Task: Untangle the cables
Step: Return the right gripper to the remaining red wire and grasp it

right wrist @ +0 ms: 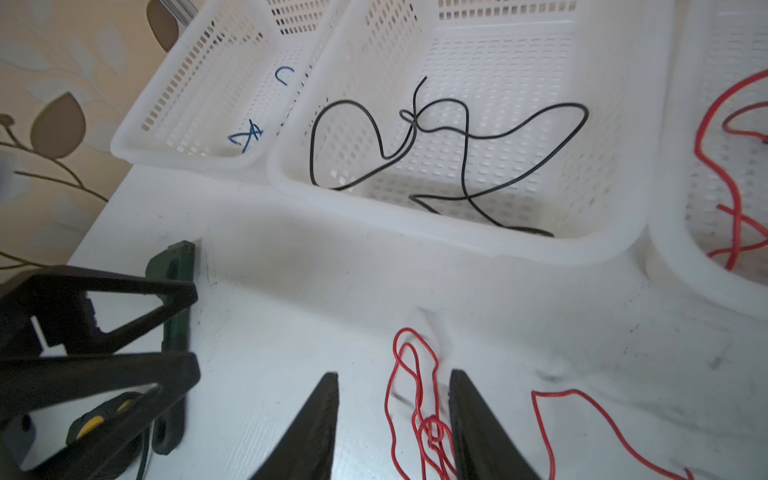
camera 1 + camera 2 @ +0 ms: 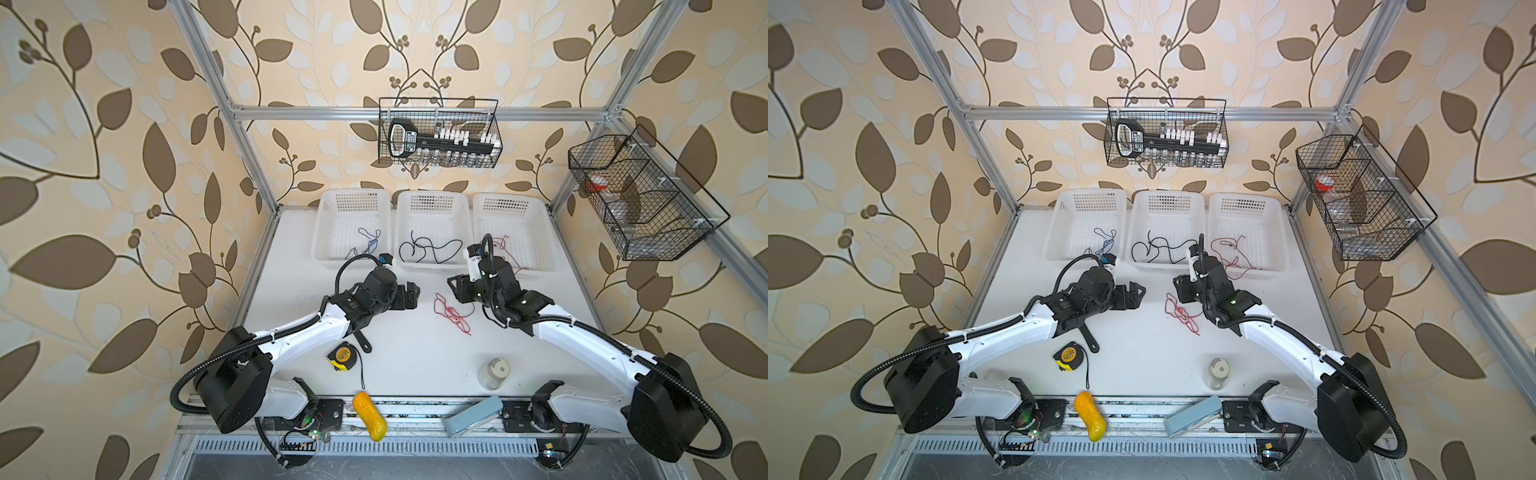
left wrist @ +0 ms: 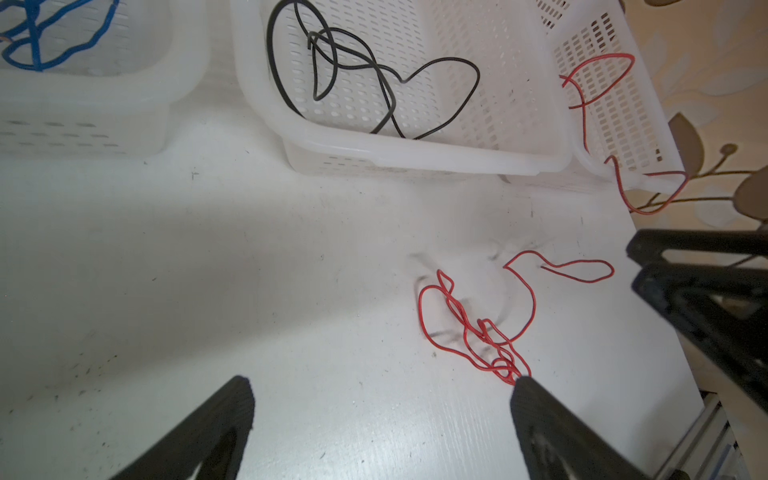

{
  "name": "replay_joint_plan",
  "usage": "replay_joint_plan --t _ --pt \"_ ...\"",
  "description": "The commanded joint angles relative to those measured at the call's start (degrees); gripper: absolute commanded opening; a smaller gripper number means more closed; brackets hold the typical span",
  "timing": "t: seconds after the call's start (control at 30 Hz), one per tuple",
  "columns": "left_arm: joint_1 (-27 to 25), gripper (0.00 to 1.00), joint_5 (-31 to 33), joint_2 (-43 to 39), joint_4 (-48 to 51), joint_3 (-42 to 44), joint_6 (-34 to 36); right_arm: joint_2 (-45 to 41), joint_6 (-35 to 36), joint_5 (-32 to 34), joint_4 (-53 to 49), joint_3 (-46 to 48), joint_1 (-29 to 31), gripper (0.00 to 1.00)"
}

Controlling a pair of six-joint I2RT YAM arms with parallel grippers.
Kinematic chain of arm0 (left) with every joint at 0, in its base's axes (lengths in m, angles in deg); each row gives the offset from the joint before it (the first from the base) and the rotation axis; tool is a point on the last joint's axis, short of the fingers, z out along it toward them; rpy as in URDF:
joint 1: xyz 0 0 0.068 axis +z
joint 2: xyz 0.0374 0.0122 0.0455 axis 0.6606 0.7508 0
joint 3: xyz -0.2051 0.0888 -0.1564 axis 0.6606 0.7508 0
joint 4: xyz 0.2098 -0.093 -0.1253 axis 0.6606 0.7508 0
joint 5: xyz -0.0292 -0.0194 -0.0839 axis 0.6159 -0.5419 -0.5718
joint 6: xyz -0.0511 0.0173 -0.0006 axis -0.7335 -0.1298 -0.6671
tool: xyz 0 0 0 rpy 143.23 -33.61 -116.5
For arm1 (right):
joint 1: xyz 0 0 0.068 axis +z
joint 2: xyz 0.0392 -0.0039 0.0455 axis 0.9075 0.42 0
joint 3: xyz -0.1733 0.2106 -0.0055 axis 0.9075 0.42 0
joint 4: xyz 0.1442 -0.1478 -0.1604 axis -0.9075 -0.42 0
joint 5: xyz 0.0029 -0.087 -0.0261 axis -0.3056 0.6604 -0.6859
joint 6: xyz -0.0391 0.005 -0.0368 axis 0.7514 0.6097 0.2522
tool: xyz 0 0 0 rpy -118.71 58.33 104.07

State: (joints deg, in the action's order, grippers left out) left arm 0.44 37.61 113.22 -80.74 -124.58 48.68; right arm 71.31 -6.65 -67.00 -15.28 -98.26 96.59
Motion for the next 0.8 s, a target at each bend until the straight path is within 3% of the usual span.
replay_joint_plan --t 0.0,0.23,0.77 --pt "-0.4 0.99 1.4 -0.7 -0.3 -0.6 0.5 0.2 0.5 2.4 -3.4 1.5 0.2 0.45" --pt "-0.3 0.99 1.7 -0.7 0.1 -0.5 0.0 -0.3 -0.5 6.2 -5.1 4.0 0.2 0.54" --pt "-0.3 0.99 2.0 -0.3 1.5 -1.3 0.1 8.1 -0.8 1.8 -2.1 4.5 4.1 0.51"
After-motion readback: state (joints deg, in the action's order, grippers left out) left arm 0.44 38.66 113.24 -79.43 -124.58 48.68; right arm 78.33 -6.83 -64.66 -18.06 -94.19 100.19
